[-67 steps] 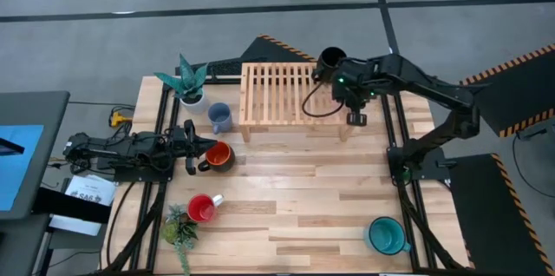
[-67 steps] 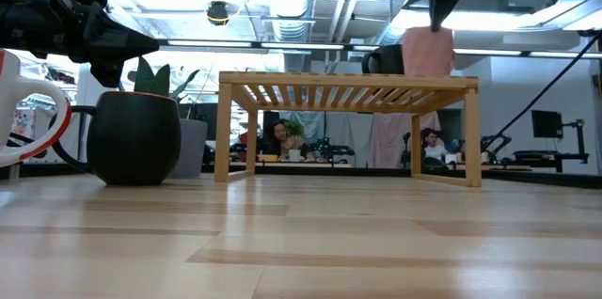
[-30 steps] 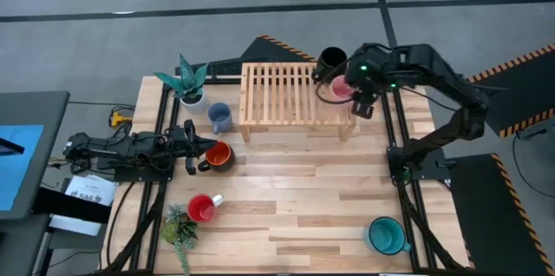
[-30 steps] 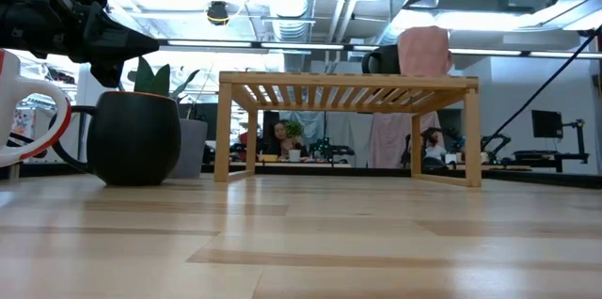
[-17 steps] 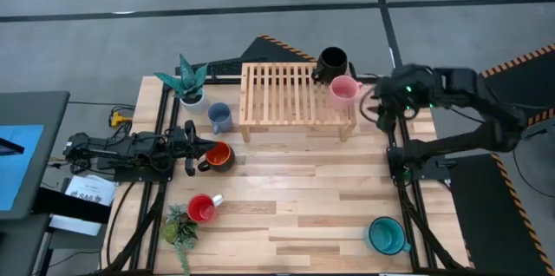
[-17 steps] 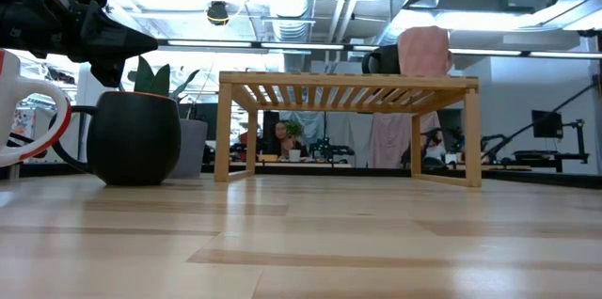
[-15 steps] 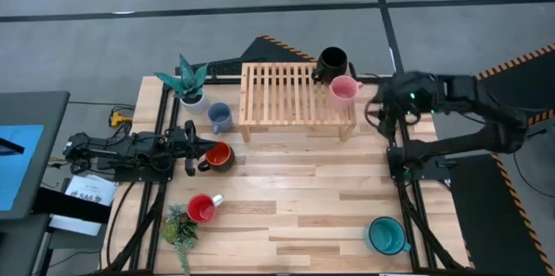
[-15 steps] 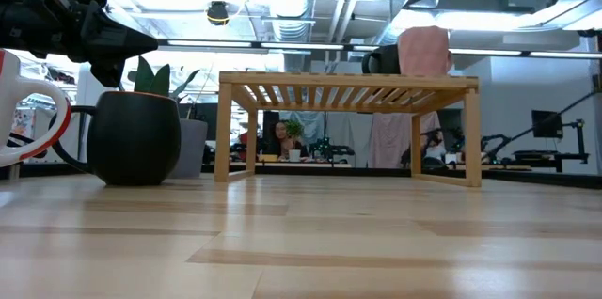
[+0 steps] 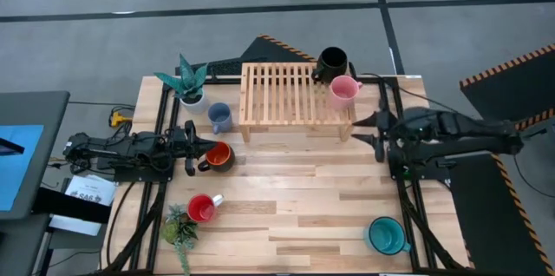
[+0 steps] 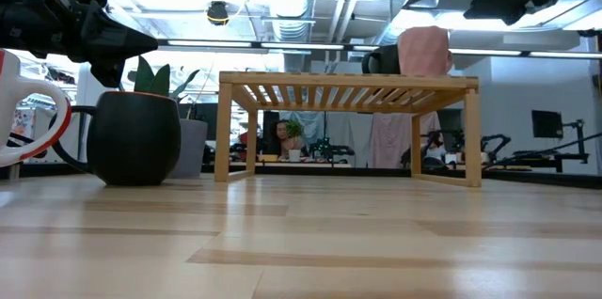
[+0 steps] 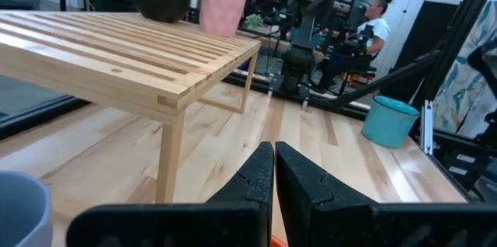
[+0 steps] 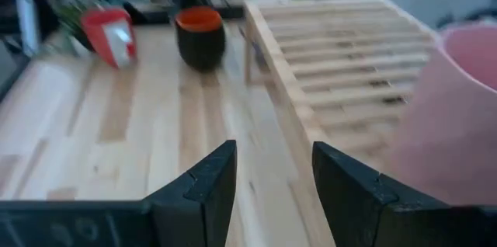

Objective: Place coffee mugs
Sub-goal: Put the orange mug on the shelf

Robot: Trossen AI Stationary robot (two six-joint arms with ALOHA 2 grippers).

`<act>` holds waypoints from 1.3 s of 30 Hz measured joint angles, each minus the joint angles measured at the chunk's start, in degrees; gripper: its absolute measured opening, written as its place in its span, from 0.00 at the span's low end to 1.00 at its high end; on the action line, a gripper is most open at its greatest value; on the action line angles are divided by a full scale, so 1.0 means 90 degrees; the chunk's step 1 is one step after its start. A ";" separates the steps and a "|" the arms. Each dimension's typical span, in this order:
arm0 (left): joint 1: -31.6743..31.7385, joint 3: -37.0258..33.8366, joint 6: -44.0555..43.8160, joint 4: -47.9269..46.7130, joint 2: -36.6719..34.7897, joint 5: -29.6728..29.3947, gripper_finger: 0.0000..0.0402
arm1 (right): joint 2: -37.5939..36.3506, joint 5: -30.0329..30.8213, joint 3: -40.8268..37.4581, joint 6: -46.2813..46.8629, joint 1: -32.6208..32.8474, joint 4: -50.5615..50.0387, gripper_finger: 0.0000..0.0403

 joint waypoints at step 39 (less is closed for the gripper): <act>-0.1029 0.3406 0.0446 -0.1820 0.4018 -0.0042 0.53 | -0.0423 0.0189 -0.1465 -0.0911 0.1067 0.2713 0.48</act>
